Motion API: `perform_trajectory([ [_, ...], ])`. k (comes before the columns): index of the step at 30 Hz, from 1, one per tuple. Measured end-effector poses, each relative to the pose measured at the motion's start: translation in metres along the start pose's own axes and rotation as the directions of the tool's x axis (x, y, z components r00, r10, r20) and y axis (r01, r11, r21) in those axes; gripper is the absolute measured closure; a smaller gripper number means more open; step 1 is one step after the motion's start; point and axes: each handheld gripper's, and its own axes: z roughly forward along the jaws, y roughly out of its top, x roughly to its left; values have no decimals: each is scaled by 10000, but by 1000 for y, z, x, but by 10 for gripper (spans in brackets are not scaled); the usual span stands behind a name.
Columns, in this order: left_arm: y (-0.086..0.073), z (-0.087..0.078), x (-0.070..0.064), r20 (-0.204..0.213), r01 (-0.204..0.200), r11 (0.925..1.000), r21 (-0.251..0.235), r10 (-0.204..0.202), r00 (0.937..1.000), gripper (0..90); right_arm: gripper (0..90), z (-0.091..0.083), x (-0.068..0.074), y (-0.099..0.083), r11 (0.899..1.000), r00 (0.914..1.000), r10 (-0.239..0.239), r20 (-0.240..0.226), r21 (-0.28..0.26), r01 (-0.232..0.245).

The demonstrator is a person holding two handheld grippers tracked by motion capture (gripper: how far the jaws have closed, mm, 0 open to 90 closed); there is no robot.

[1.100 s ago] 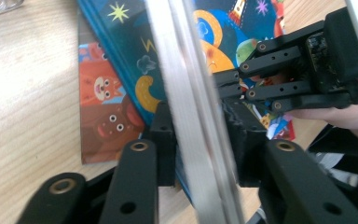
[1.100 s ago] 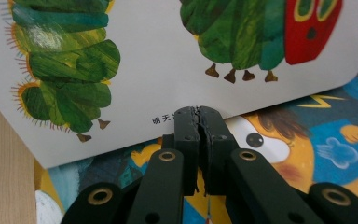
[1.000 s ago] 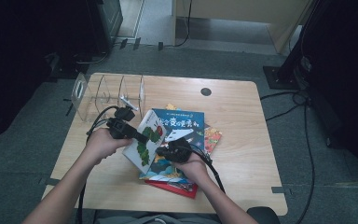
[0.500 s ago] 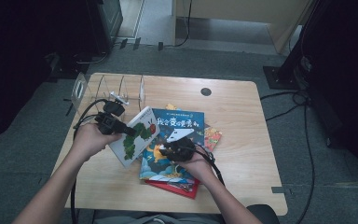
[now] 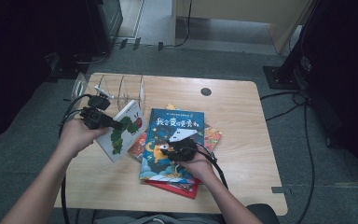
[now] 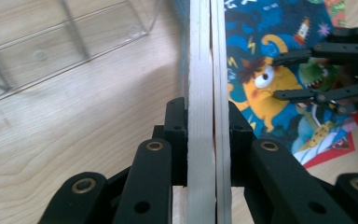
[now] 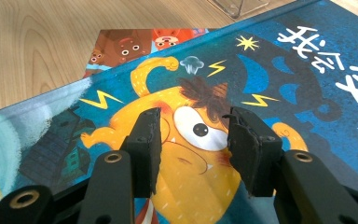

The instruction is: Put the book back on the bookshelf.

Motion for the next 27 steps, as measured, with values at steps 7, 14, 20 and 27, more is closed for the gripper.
perform_trajectory([
  [7, 3, -2, 11, -439, 412, 9992, 5, -411, 9982, 774, 542, 0, 1, 0, 10000, 9999, -89, 56, 10, 89],
  [14, 8, 2, 17, -699, 892, 9960, 9, -889, 9936, 774, 545, 0, 1, 0, 10000, 10000, -15, 33, 15, 15],
  [20, 16, 13, 15, -942, 963, 9953, 80, -952, 9910, 774, 546, 0, 0, 0, 10000, 10000, 20, 7, 15, -20],
  [27, 26, 23, 16, -1160, 1120, 9937, 25, -1110, 9870, 774, 551, 0, 0, 0, 10000, 9999, 98, -24, -20, -98],
])
